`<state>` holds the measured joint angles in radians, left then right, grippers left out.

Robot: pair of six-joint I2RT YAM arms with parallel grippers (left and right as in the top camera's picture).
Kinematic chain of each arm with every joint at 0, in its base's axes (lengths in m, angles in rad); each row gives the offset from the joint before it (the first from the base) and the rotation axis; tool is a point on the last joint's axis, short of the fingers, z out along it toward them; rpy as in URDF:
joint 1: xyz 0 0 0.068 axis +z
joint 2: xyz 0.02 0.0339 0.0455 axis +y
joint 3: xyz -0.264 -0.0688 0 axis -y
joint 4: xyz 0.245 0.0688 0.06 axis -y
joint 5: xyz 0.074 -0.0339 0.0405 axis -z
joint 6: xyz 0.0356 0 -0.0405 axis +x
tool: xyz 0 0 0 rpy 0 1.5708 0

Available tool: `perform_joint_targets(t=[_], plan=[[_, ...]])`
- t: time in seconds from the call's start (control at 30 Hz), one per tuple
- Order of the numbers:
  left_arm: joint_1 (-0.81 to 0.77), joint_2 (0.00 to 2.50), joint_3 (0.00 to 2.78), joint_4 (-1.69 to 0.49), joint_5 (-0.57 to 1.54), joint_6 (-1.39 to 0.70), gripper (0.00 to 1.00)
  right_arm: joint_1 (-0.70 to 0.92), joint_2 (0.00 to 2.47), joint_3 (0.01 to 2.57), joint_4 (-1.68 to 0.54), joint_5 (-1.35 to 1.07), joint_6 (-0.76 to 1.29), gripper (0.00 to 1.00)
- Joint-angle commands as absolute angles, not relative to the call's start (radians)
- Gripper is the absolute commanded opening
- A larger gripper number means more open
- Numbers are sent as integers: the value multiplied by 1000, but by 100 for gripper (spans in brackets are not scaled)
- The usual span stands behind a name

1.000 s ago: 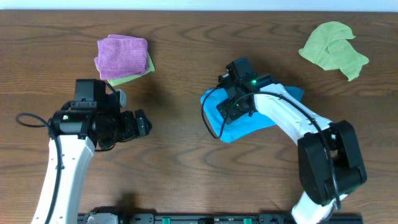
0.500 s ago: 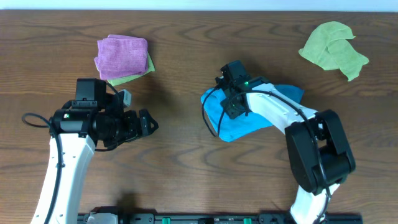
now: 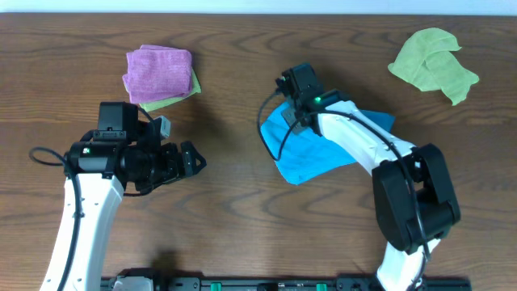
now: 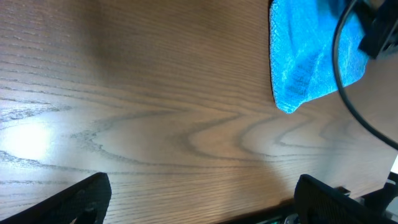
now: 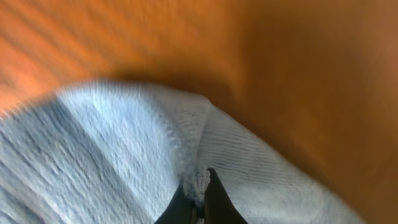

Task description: Fold the cloth

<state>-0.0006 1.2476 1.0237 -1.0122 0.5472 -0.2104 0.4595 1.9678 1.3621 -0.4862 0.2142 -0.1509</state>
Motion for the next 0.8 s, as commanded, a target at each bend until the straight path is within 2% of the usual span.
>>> perform_joint_targets(t=[0.0,0.23,0.37,0.4,0.5,0.67,0.77], plan=[[-1,1248,1046,-1012,559,-218,95,501,1940,1417,-418,284,-156,1],[-1,1248,1046,-988,559,-242,96,533,1992,1496,-152,299,-219,1],[-1,1248,1046,-967,559,-252,95,533,2106,1588,-118,299,-218,2],[-1,1248,1046,-965,559,-252,96,533,2131,1613,-118,300,-218,8],[-1,1248,1046,-963,556,-251,95,538,2179,1670,-117,313,-196,72],[-1,1248,1046,-948,540,-251,95,551,2137,1676,-166,372,-184,90],[-1,1248,1046,-922,539,-252,95,553,2083,1676,-257,381,-142,96]])
